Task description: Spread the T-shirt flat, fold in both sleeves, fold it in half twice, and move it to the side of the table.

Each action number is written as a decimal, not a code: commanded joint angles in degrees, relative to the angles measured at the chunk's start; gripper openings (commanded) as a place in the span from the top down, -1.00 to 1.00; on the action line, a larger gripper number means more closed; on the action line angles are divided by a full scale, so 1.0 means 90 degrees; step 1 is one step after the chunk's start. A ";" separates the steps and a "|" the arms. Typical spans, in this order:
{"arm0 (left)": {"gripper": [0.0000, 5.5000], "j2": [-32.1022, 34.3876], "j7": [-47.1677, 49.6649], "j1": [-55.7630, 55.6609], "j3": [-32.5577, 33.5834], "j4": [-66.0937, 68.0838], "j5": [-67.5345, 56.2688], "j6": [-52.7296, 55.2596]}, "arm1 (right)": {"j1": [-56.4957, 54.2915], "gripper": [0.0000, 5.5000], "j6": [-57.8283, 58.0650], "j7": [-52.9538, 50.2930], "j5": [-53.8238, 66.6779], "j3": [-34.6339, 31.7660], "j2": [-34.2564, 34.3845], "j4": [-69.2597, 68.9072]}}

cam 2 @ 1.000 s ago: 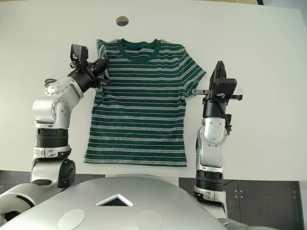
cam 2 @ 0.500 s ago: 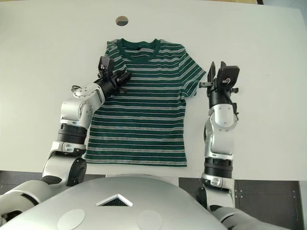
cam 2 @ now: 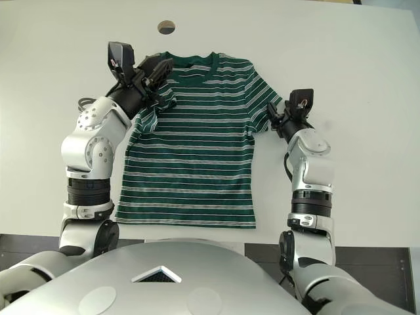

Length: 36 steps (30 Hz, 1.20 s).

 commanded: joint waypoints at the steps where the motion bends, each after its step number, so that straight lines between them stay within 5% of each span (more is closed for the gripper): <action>1: 0.37 -0.0017 0.0170 0.0012 0.0103 0.0080 -0.0008 0.0019 | -0.0070 0.11 0.0320 0.0306 0.0022 0.0251 -0.0102 0.0252; 14: 0.37 -0.0004 0.0195 0.0086 0.0216 -0.0023 -0.0091 -0.0034 | -0.0240 0.96 -0.0256 0.0112 -0.0143 0.0249 -0.0147 0.0594; 24: 0.37 0.0058 0.0229 0.0108 0.0379 0.0160 -0.0085 -0.0209 | 0.0004 0.96 0.0426 0.0193 -0.0086 0.1253 0.0402 -0.1708; 36: 0.37 0.0024 0.0331 0.0146 0.0344 0.0170 -0.0067 -0.0313 | -0.0378 0.86 -0.0180 0.0011 -0.0658 0.2150 0.1045 -0.0008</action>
